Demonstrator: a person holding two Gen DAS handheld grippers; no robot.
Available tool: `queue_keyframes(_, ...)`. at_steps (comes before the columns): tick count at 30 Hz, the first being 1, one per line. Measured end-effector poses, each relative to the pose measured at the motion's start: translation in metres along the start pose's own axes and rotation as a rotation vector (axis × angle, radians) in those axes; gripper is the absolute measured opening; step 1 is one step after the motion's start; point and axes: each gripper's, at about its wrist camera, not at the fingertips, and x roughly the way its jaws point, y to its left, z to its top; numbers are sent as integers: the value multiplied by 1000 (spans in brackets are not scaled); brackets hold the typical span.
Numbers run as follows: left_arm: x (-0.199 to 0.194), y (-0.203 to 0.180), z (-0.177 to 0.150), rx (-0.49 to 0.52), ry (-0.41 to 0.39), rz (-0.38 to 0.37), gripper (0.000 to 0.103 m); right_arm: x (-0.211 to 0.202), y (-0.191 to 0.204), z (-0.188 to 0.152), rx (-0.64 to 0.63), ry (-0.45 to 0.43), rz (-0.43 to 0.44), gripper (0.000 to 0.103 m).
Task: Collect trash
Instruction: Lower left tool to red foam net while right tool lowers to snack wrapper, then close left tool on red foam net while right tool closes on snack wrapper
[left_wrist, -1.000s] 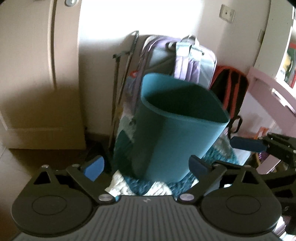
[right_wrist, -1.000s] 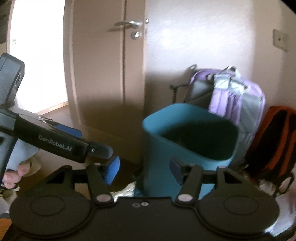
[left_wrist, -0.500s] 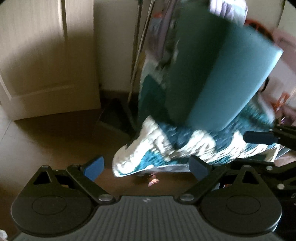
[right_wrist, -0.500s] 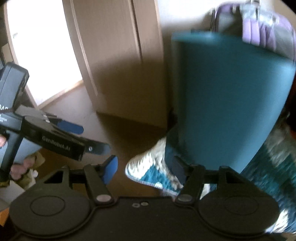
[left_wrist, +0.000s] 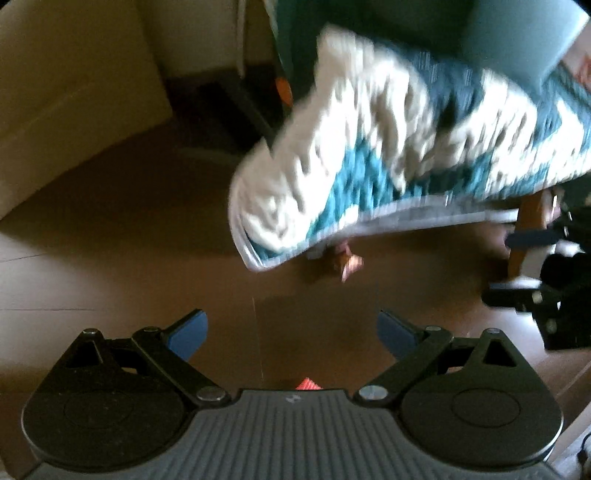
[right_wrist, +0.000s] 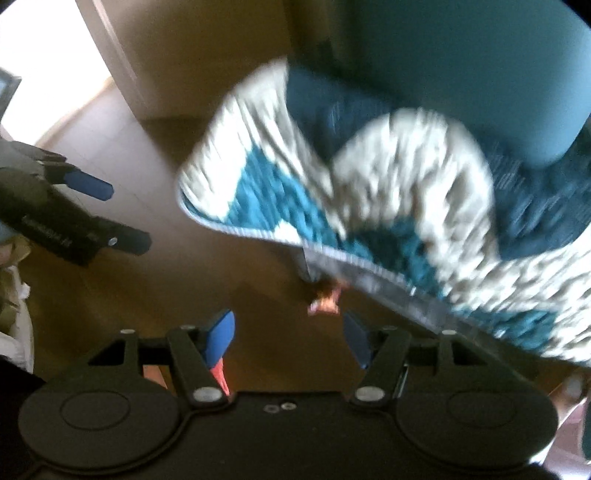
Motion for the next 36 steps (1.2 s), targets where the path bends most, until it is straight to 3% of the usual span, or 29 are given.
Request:
queue_keyframes(10, 128, 1, -42, 88, 246, -72, 99, 110, -22, -7, 58, 71, -73, 65)
queue_keyframes(16, 183, -4, -76, 145, 335, -116, 99, 171, -36, -9, 129, 129, -140, 65)
queue_keyframes(23, 225, -5, -103, 121, 365, -109, 99, 227, -32, -4, 86, 135, -183, 65)
queue_keyframes(29, 242, -7, -127, 93, 351, -99, 99, 257, -36, -5, 171, 136, -207, 65)
queue_keyframes(36, 253, -27, -149, 223, 378, -76, 99, 283, -38, 1, 188, 135, -239, 65)
